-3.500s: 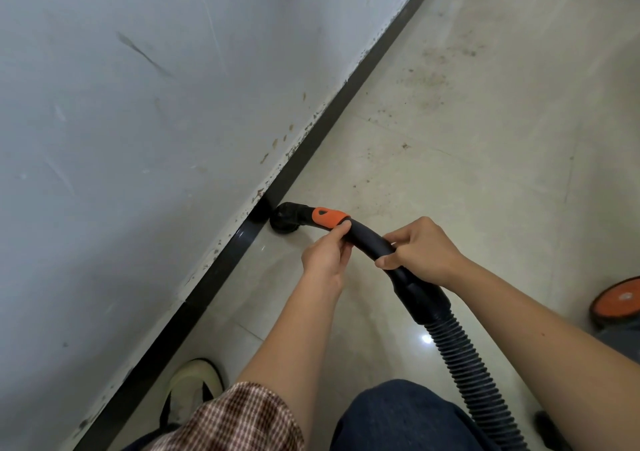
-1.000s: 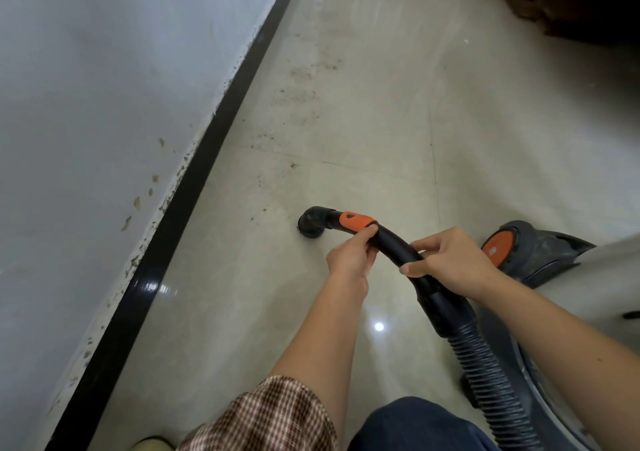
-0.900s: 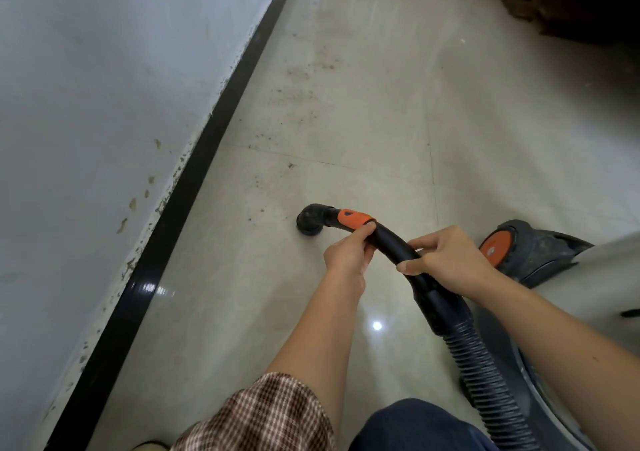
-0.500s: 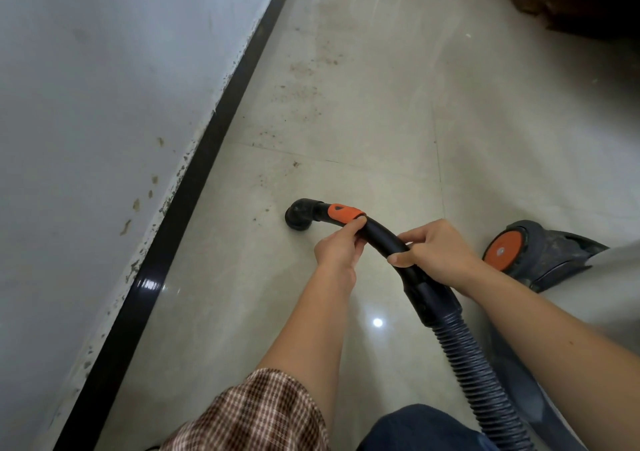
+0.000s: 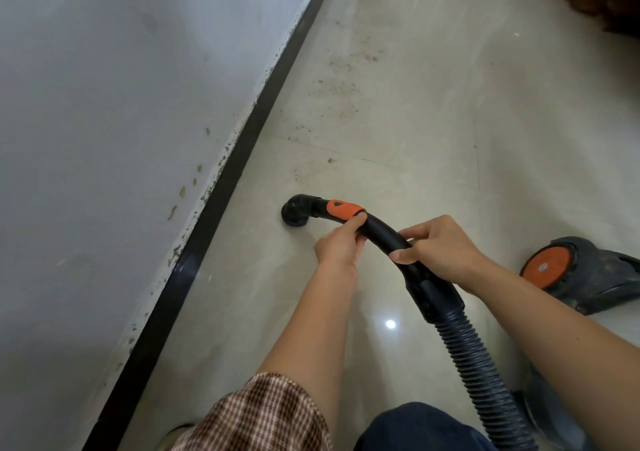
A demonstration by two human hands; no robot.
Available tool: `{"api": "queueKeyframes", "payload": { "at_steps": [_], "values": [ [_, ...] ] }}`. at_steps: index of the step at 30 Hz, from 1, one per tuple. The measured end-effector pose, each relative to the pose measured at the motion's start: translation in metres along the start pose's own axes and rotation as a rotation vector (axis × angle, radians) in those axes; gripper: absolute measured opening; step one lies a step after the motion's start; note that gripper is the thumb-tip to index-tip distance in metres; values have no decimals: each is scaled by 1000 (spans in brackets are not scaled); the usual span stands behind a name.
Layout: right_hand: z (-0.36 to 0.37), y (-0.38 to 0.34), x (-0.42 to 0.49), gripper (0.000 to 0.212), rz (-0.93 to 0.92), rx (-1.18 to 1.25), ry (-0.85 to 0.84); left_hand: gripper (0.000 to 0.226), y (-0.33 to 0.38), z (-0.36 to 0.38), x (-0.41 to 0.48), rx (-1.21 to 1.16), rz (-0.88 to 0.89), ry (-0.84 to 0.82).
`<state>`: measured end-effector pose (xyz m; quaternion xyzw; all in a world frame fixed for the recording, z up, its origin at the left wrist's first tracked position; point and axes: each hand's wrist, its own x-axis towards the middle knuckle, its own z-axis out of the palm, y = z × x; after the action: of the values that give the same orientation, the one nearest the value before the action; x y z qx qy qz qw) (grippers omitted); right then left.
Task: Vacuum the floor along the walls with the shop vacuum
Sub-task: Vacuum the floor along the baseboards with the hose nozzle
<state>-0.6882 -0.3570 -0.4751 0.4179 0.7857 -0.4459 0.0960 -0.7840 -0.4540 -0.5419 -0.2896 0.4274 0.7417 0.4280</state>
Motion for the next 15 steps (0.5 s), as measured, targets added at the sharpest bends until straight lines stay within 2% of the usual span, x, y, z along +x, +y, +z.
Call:
{"api": "queueKeyframes", "payload": {
  "at_steps": [10,15],
  "values": [
    [19,-19,1,14,-46,-40,-77,30,17,-23,-11,-47,35,98],
    [35,-28,2,14,-70,-50,-114,20,28,-40,-14,-57,56,136]
  ]
}}
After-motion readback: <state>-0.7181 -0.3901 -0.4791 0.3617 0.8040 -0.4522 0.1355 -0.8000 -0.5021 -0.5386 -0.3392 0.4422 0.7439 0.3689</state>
